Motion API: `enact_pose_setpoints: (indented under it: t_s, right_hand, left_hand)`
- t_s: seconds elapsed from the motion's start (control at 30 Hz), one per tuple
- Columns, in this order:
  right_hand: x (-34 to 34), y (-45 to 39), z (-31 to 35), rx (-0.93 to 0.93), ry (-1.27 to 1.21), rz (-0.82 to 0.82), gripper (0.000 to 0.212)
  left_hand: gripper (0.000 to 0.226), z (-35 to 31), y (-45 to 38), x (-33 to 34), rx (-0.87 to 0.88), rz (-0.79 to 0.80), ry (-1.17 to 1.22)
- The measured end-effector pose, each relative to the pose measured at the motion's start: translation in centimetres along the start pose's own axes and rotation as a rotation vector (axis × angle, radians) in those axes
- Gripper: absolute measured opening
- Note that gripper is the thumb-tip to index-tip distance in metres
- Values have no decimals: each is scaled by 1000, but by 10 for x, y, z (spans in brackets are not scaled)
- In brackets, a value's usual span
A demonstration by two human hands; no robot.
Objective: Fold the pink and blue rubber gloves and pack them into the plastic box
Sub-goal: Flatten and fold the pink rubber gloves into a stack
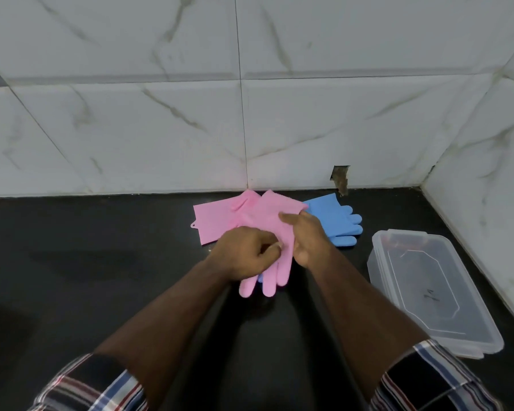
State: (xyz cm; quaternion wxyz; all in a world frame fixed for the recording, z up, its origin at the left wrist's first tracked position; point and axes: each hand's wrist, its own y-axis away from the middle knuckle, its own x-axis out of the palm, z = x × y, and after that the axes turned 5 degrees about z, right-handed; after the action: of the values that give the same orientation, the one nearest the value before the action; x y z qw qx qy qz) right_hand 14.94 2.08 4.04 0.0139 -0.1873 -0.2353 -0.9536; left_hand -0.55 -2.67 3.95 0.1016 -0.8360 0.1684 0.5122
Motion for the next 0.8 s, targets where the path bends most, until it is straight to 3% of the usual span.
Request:
enact_pose_setpoints:
  t_s: [0.13,0.23,0.33,0.43,0.6,0.67,0.8]
  right_hand:
    - [-14,19,3,-76,-60,32,44]
    - [-29,29,12,-258,-82,-45,49]
    - [-35,40,23,-392,4,-142,42]
    - [-42,50,25,-377,78,-154,42]
    - [-48,69,23,-317,169,-105,42]
    - [-48,77,24,-320,202,-77,39]
    - [-44,88,30,-356,323,-72,36]
  left_hand:
    - [41,15,7,6,-201,-156,11]
    - [33,22,22,32,-143,-62,-102]
    - [53,17,25,62,-25,142,-304]
    - [51,15,13,62,-123,286,-344]
    - [59,18,-9,35,-335,328,-414]
    - [54,12,-13,27,-353,291,-346]
    - [33,-7,-1,5,-421,26,48]
